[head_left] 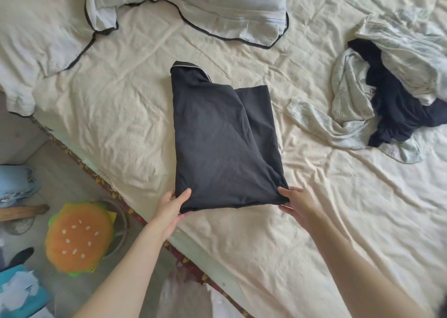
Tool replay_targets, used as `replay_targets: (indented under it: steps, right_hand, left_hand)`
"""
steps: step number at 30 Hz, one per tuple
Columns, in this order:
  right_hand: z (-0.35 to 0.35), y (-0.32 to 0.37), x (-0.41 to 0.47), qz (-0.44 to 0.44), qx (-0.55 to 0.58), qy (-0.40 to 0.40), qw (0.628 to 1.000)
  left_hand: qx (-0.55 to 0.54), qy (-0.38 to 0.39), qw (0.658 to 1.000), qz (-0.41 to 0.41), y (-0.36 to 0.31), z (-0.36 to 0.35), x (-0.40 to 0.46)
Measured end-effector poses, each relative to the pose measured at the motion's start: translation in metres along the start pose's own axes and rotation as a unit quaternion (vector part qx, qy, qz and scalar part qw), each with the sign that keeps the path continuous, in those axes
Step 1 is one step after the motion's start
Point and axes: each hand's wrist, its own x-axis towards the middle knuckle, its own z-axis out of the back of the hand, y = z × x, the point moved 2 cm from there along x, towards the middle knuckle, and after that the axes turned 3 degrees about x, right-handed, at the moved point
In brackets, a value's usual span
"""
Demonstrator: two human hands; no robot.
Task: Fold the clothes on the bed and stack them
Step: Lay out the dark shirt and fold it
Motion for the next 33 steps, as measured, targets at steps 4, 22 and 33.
replay_targets:
  steps: [4, 22, 33]
  right_hand:
    - [0.007, -0.055, -0.04, -0.05, 0.043, 0.005, 0.998]
    - [0.012, -0.14, -0.149, -0.056, 0.111, -0.07, 0.99]
    - [-0.017, -0.018, -0.12, 0.151, 0.052, -0.016, 0.987]
  left_hand:
    - [0.011, 0.008, 0.999, 0.029, 0.036, 0.029, -0.034]
    - [0.112, 0.007, 0.989, 0.094, 0.058, 0.081, -0.117]
    - [0.278, 0.049, 0.959, -0.023, -0.061, 0.046, -0.067]
